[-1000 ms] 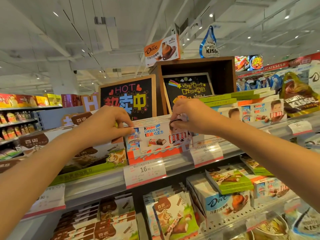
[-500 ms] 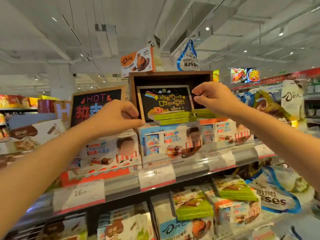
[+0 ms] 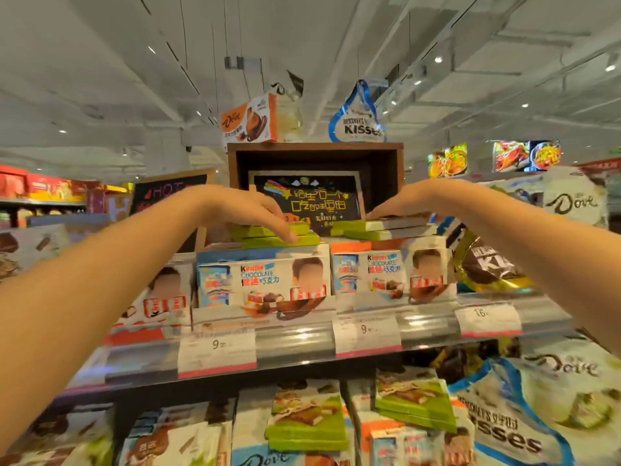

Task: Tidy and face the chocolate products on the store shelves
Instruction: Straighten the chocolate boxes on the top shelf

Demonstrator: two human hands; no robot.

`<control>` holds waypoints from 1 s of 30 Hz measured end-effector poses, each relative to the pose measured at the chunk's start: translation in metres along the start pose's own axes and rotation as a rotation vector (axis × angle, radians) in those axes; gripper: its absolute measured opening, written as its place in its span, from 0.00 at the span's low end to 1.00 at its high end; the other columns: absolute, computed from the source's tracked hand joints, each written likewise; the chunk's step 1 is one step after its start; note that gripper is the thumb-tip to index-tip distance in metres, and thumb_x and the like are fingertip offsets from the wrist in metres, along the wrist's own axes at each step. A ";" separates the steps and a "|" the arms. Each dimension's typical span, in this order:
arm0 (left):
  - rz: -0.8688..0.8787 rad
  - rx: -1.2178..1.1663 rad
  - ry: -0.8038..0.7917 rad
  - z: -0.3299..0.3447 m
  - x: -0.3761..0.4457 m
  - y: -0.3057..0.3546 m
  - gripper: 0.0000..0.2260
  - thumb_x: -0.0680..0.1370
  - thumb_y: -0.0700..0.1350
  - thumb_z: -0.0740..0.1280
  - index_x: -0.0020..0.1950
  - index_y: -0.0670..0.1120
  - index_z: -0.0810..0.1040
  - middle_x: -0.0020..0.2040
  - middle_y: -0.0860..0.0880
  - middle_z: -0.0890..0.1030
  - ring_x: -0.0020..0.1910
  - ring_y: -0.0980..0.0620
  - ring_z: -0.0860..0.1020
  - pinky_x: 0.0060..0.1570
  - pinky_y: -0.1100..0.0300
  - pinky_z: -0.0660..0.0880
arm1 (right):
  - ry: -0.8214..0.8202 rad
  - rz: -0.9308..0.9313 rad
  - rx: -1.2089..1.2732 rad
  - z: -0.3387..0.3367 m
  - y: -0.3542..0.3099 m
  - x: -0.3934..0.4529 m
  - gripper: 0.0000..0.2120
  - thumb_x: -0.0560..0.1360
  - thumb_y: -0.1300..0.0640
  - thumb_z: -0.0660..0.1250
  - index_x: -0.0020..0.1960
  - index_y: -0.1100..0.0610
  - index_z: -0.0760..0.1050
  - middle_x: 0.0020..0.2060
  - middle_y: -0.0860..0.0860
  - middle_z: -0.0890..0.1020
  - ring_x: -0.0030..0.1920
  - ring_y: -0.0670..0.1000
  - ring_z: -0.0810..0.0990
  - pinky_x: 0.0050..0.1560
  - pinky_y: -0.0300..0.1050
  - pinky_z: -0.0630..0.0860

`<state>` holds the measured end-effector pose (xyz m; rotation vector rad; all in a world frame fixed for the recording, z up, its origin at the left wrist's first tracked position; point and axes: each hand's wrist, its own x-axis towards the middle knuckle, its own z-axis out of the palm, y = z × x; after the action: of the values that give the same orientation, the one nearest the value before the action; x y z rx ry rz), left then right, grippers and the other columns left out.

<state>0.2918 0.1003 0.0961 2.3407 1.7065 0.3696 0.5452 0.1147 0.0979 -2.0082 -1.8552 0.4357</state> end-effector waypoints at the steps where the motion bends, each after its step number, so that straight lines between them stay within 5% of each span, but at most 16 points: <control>1: -0.027 0.009 -0.038 -0.001 0.002 0.001 0.28 0.67 0.58 0.73 0.63 0.53 0.69 0.57 0.56 0.68 0.64 0.52 0.64 0.68 0.52 0.61 | -0.077 0.013 0.015 -0.001 0.001 0.000 0.22 0.77 0.44 0.62 0.32 0.59 0.73 0.19 0.51 0.75 0.19 0.48 0.75 0.24 0.34 0.73; 4: -0.102 0.016 -0.065 0.000 0.006 0.004 0.31 0.61 0.58 0.74 0.60 0.55 0.67 0.59 0.55 0.66 0.63 0.51 0.64 0.70 0.45 0.60 | -0.153 -0.001 0.000 -0.004 0.005 0.013 0.25 0.73 0.39 0.65 0.31 0.60 0.74 0.23 0.55 0.76 0.28 0.53 0.78 0.52 0.46 0.79; 7: -0.153 0.025 -0.108 0.000 0.007 0.003 0.32 0.59 0.57 0.72 0.61 0.55 0.66 0.61 0.53 0.66 0.63 0.50 0.66 0.69 0.43 0.63 | -0.053 0.009 -0.027 -0.006 0.005 0.012 0.30 0.67 0.36 0.68 0.54 0.60 0.68 0.45 0.57 0.79 0.54 0.58 0.80 0.65 0.53 0.71; 9: -0.148 0.053 -0.122 0.000 0.008 0.003 0.34 0.60 0.56 0.72 0.63 0.53 0.67 0.61 0.52 0.70 0.61 0.50 0.70 0.67 0.46 0.65 | 0.002 0.020 -0.018 -0.007 0.007 0.010 0.41 0.61 0.33 0.70 0.63 0.59 0.65 0.55 0.57 0.76 0.59 0.59 0.76 0.63 0.53 0.72; 12: -0.128 0.085 -0.126 0.001 0.008 0.005 0.33 0.64 0.54 0.75 0.66 0.51 0.66 0.56 0.53 0.73 0.54 0.55 0.73 0.62 0.53 0.71 | 0.015 0.065 0.037 -0.008 0.012 0.009 0.44 0.61 0.33 0.71 0.66 0.59 0.66 0.62 0.57 0.73 0.61 0.60 0.73 0.58 0.53 0.74; 15: -0.115 0.106 -0.113 0.002 0.005 0.007 0.28 0.69 0.52 0.73 0.65 0.47 0.67 0.56 0.51 0.75 0.53 0.55 0.76 0.56 0.59 0.73 | -0.047 0.113 0.119 -0.011 0.017 0.011 0.41 0.55 0.35 0.75 0.59 0.60 0.73 0.52 0.56 0.79 0.51 0.56 0.77 0.45 0.47 0.75; 18: -0.072 0.077 -0.035 0.004 0.003 0.004 0.27 0.68 0.52 0.74 0.63 0.47 0.69 0.56 0.51 0.76 0.53 0.54 0.77 0.54 0.60 0.74 | -0.059 0.074 0.233 -0.012 0.019 0.012 0.25 0.60 0.41 0.76 0.48 0.58 0.79 0.38 0.52 0.84 0.39 0.50 0.80 0.37 0.40 0.73; 21: -0.023 0.069 0.066 0.005 0.001 -0.002 0.39 0.58 0.60 0.78 0.63 0.53 0.66 0.57 0.53 0.74 0.55 0.53 0.74 0.59 0.52 0.74 | -0.011 0.022 0.374 -0.010 0.014 0.009 0.17 0.64 0.48 0.76 0.47 0.58 0.79 0.38 0.51 0.83 0.36 0.48 0.81 0.31 0.40 0.75; 24: 0.014 0.127 0.195 0.006 0.000 -0.008 0.51 0.49 0.66 0.75 0.67 0.54 0.61 0.61 0.51 0.70 0.58 0.51 0.72 0.60 0.51 0.73 | 0.014 -0.016 0.476 -0.006 0.008 0.008 0.21 0.67 0.51 0.75 0.56 0.57 0.75 0.49 0.52 0.82 0.43 0.49 0.82 0.32 0.43 0.76; 26: 0.046 0.177 0.291 0.007 -0.004 -0.012 0.53 0.52 0.65 0.77 0.71 0.53 0.58 0.61 0.50 0.67 0.60 0.50 0.69 0.62 0.54 0.70 | 0.059 -0.058 0.558 -0.003 0.005 0.008 0.23 0.68 0.53 0.74 0.60 0.57 0.71 0.56 0.53 0.78 0.51 0.52 0.80 0.34 0.45 0.75; 30: 0.126 0.266 0.536 0.012 -0.021 -0.019 0.50 0.58 0.57 0.79 0.73 0.52 0.55 0.62 0.47 0.63 0.63 0.48 0.62 0.63 0.53 0.65 | 0.075 -0.228 0.820 0.006 -0.006 0.002 0.11 0.73 0.57 0.69 0.52 0.58 0.71 0.56 0.56 0.79 0.50 0.55 0.82 0.43 0.48 0.80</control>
<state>0.2726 0.0860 0.0775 2.7257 1.9303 0.9149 0.5378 0.1170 0.0957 -1.2315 -1.4796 0.8638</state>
